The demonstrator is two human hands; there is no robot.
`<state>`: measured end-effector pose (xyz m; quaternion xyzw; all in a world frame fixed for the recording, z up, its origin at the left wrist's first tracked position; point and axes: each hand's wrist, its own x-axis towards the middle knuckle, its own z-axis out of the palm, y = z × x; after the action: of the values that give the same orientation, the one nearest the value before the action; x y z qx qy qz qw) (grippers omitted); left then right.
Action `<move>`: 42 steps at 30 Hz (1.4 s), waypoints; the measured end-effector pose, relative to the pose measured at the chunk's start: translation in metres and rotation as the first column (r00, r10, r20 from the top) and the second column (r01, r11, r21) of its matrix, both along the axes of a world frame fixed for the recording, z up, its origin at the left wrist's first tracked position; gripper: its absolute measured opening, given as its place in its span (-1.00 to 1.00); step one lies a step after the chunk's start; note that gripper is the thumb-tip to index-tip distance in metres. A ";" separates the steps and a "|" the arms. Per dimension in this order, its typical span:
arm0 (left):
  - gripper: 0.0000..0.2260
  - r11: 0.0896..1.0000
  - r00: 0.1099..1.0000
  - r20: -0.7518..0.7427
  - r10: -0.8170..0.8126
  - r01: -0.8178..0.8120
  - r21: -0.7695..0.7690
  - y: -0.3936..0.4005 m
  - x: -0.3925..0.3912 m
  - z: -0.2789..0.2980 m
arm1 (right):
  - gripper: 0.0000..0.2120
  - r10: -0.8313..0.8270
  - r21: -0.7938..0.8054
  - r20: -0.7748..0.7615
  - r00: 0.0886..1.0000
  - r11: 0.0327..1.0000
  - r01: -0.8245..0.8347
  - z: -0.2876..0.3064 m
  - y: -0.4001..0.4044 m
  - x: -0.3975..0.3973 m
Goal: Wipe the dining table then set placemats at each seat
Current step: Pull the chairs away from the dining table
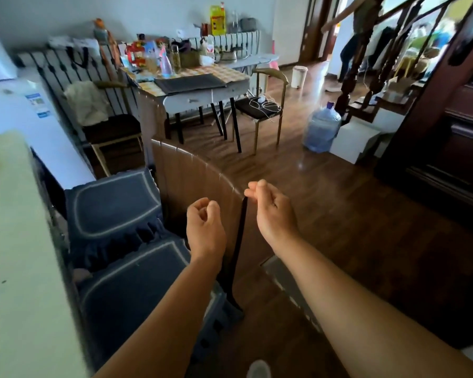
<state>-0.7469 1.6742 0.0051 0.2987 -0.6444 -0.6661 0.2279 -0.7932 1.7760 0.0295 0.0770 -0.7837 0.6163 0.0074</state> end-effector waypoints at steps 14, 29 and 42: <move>-0.69 0.977 0.973 0.132 0.187 -0.198 0.078 -0.023 -0.164 -0.031 | -0.79 0.384 0.162 0.061 0.921 0.907 -0.389 0.011 -0.049 -0.222; -0.69 0.960 0.910 0.360 0.205 -0.258 0.107 -0.046 -0.180 -0.020 | -0.83 0.925 0.488 -0.032 0.378 0.345 -0.802 -0.028 -0.208 -0.274; -0.81 0.802 0.650 0.546 0.528 -0.593 -0.070 0.014 -0.182 0.001 | -0.81 0.989 0.710 -0.096 -0.116 -0.014 -0.704 -0.056 -0.212 -0.305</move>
<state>-0.9293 1.6879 0.0058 0.6709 -0.5175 -0.4862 0.2138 -1.0978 1.5643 -0.0261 0.7755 -0.5741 0.1913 -0.1800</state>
